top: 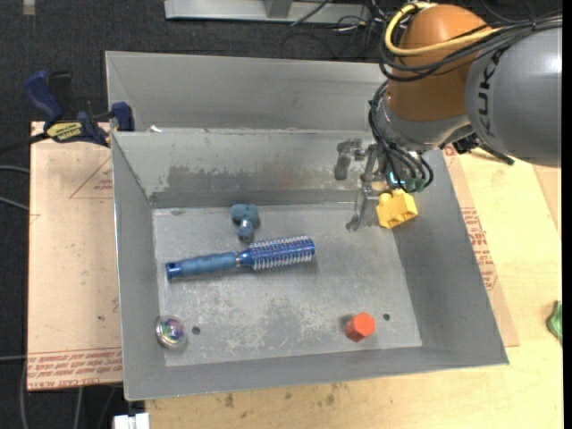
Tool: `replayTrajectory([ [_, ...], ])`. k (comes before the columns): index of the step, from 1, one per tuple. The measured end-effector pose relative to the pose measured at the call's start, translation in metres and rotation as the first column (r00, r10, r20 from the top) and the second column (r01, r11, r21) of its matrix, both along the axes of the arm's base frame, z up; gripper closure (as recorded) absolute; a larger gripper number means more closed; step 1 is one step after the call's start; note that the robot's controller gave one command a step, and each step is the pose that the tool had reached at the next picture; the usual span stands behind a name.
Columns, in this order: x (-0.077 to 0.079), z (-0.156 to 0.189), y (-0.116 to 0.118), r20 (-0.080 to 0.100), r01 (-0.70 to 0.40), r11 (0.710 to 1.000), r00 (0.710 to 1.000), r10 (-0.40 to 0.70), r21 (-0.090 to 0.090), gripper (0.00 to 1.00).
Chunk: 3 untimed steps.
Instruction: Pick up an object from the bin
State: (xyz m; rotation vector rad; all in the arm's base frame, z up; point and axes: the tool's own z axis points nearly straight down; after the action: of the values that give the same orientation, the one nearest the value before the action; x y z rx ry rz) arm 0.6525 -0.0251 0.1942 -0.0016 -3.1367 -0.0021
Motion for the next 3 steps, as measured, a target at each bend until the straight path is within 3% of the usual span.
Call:
replayTrajectory([
  [1, -0.037, -0.051, 0.052, 0.002, -0.214, 0.977, 0.977, 0.214, 0.002, 0.0],
  [2, -0.059, -0.129, 0.075, -0.001, -0.209, 0.978, 0.978, 0.209, 0.003, 0.0],
  [3, -0.057, -0.125, 0.073, 0.006, -0.207, 0.978, 0.978, 0.207, 0.0, 1.0],
])
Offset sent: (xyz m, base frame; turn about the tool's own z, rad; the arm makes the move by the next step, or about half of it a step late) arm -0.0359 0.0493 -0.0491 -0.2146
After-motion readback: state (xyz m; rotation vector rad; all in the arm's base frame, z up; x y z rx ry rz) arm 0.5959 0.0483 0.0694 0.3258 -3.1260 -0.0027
